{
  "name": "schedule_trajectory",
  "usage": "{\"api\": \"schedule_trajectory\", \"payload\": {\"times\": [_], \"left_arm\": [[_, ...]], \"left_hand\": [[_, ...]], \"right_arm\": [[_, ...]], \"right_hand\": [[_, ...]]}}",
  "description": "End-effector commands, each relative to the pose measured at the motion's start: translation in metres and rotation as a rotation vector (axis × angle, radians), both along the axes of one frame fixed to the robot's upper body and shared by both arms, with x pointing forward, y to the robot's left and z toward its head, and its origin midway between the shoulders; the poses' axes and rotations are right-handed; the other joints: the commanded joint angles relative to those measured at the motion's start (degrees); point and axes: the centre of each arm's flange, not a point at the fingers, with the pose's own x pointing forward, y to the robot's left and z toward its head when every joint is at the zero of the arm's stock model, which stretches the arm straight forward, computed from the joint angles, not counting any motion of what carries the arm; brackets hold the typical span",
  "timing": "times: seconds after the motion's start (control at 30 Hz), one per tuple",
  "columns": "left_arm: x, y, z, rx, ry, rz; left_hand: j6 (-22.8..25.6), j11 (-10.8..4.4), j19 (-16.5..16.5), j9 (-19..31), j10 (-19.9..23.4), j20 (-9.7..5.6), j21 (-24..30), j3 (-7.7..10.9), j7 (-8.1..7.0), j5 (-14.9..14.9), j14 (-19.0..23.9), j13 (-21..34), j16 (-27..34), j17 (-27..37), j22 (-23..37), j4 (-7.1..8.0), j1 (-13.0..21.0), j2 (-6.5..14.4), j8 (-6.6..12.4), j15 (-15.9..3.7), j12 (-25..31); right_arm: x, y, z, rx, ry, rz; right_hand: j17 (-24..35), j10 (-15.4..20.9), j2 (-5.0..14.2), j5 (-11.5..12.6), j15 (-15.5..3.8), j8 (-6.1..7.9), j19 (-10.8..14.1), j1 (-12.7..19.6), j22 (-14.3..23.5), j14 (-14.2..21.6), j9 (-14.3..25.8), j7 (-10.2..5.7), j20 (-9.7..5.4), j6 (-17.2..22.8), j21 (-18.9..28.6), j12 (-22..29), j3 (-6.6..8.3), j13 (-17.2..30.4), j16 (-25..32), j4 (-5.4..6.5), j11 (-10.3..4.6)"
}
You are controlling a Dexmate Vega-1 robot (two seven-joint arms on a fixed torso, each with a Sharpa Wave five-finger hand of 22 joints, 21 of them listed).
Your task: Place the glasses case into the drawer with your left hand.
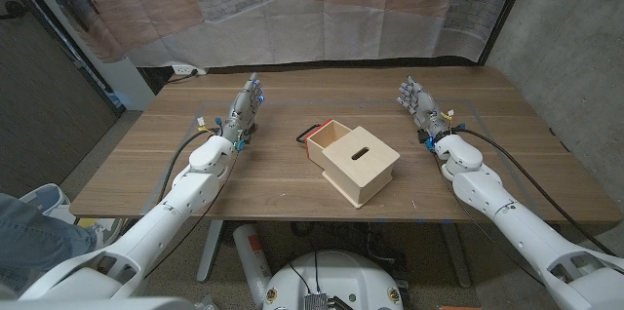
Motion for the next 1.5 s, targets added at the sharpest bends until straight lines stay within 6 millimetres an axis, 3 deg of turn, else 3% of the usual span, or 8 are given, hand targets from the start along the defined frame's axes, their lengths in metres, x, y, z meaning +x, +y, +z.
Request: {"api": "schedule_trajectory", "payload": {"times": [0.03,0.77,1.5], "left_arm": [[0.0,0.001,-0.002,0.011,0.017,-0.001],[-0.007,0.011,0.003,0.033,0.023,-0.006],[-0.028,0.035,0.011,0.074,-0.015,0.075]], "left_hand": [[-0.27,-0.02,-0.33,0.12,-0.18,-1.36,0.34,0.35,-0.02,0.39,-0.23,0.21,0.4,0.19,0.3,-0.03,0.52,0.01,0.22,-0.19,0.34],[0.63,0.68,0.25,0.11,0.86,-0.2,0.64,0.75,0.34,0.4,0.6,0.24,0.62,0.17,0.31,-0.33,1.41,1.22,0.36,0.46,0.65],[1.7,0.24,0.48,0.11,1.67,0.24,0.72,1.1,0.04,0.27,1.49,0.27,0.79,0.15,0.3,-0.81,2.44,2.05,0.56,0.11,0.83]], "right_arm": [[0.0,0.001,-0.006,0.006,0.012,0.0],[0.001,-0.001,-0.005,0.007,0.015,-0.007],[0.009,0.003,-0.004,-0.001,0.024,0.004]], "right_hand": [[0.11,0.54,0.13,0.22,-0.12,0.43,0.35,0.45,0.29,0.36,0.13,0.1,-1.54,0.42,0.11,0.25,0.29,0.31,0.43,-0.06,0.04],[0.14,0.52,0.38,0.08,-0.19,0.42,0.42,0.39,0.32,0.34,0.15,-0.02,-1.4,0.38,-0.47,0.24,0.15,0.33,0.55,-0.2,-0.14],[0.14,0.71,0.51,0.0,-0.13,0.47,0.49,0.36,0.34,0.47,0.16,-0.2,-1.28,0.5,-1.01,0.31,0.07,0.35,0.64,-0.36,-0.08]]}}
